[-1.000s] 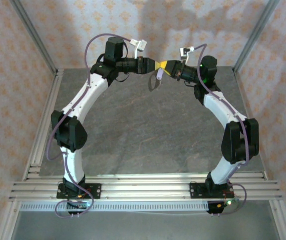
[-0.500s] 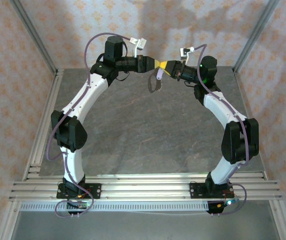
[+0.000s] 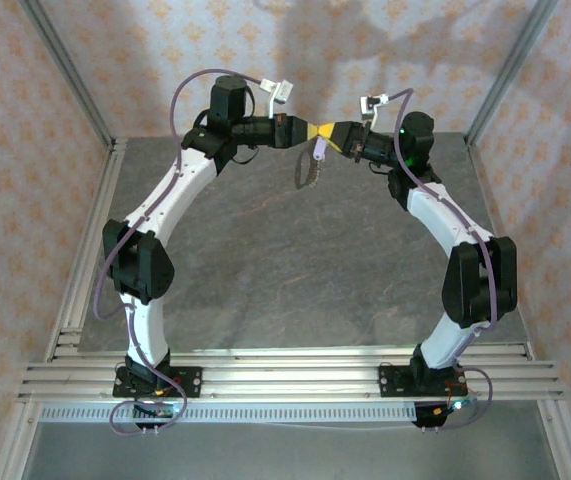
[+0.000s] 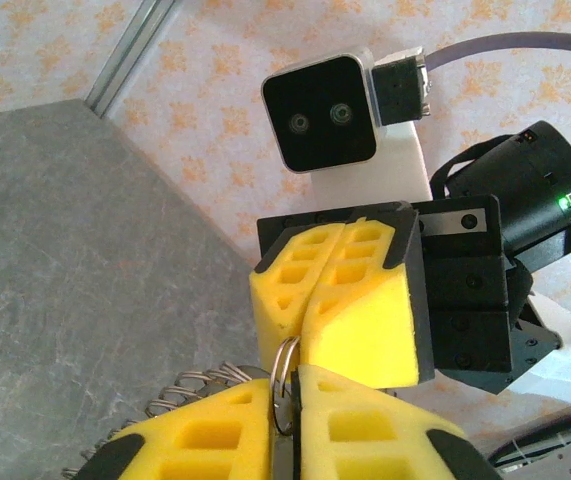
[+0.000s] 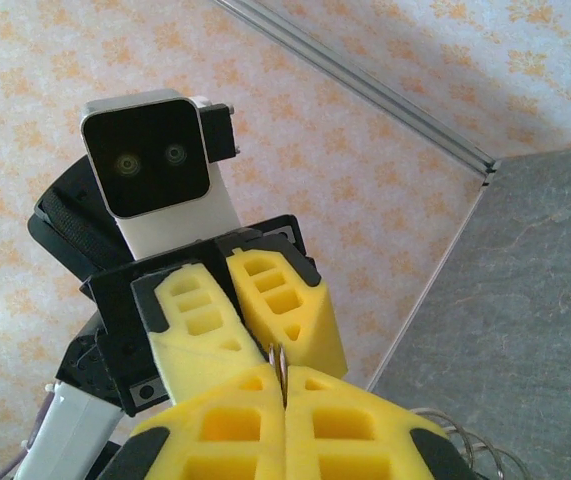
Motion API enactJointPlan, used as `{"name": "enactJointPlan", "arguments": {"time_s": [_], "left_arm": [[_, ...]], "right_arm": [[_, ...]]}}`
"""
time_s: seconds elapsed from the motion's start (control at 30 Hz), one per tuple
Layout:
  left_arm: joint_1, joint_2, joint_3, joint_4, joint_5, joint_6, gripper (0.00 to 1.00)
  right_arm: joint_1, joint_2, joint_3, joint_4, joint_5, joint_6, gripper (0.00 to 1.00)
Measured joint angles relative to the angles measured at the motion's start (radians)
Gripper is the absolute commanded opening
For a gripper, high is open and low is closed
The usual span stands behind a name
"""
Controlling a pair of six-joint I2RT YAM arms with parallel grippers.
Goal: Put the keys on the keyring
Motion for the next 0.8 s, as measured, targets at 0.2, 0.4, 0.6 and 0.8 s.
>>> {"name": "enactJointPlan", "arguments": {"time_s": [0.2,0.4,0.6,0.8], "left_arm": [[-0.001,0.0,-0.008,0.008,-0.004,-0.007,0.0],[-0.014,-0.025,-0.11,0.096,-0.052,-0.06,0.0],[-0.027,-0.092,-0.238,0.23,-0.121,-0.152,0.0],[-0.025,-0.117,-0.256,0.319,-0.155,-0.214,0.0]], "right_arm": [[-0.002,-0.002,-0.011,0.002,0.001,-0.003,0.04],[-0.007,-0.04,-0.076,-0.006,0.032,-0.013,0.27],[-0.011,-0.116,-0.169,0.017,0.074,-0.013,0.29],[-0.011,-0.143,-0.23,0.096,0.104,0.013,0.3]]}}
